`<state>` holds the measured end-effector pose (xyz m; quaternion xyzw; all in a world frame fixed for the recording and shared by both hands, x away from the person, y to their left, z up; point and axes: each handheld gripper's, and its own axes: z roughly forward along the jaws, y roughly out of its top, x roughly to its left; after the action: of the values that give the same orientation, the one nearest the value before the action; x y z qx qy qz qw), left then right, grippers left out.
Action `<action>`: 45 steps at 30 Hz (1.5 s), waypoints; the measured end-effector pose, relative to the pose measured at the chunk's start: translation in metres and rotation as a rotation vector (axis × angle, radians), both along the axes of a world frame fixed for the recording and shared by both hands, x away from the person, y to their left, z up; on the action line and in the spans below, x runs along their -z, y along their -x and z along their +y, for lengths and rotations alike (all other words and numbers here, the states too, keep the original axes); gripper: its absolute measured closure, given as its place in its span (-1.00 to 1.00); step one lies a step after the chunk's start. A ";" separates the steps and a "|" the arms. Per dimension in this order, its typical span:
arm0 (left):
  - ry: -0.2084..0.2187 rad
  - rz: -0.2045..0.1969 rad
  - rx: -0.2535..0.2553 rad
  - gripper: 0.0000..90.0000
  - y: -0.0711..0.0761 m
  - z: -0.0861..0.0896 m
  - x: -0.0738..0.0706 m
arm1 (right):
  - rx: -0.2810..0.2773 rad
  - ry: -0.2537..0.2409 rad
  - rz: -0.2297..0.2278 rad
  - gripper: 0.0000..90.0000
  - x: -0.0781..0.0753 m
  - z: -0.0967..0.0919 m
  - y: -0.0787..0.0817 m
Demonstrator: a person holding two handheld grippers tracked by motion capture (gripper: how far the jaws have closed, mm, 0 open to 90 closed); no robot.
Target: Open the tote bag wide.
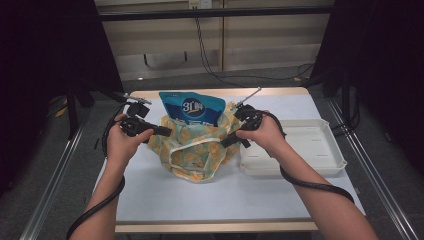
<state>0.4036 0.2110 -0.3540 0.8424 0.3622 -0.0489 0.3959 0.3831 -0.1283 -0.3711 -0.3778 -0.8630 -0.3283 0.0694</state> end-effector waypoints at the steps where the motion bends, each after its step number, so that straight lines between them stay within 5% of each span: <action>1: -0.005 0.000 0.008 1.00 0.000 0.000 0.001 | 0.000 -0.009 -0.004 0.32 0.001 0.001 -0.001; 9: 0.003 -0.002 -0.002 1.00 0.001 0.000 0.005 | -0.032 -0.038 -0.015 0.99 0.003 0.005 -0.004; 39: -0.039 0.020 -0.019 1.00 0.027 0.000 0.045 | -0.044 0.042 0.045 1.00 0.046 -0.002 0.014; 45: -0.042 0.027 -0.019 1.00 0.031 -0.003 0.053 | -0.028 0.040 0.046 0.82 0.044 -0.004 0.013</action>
<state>0.3729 0.2084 -0.4075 0.8463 0.3765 -0.0489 0.3737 0.3696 -0.1319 -0.4147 -0.3742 -0.8729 -0.3011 0.0860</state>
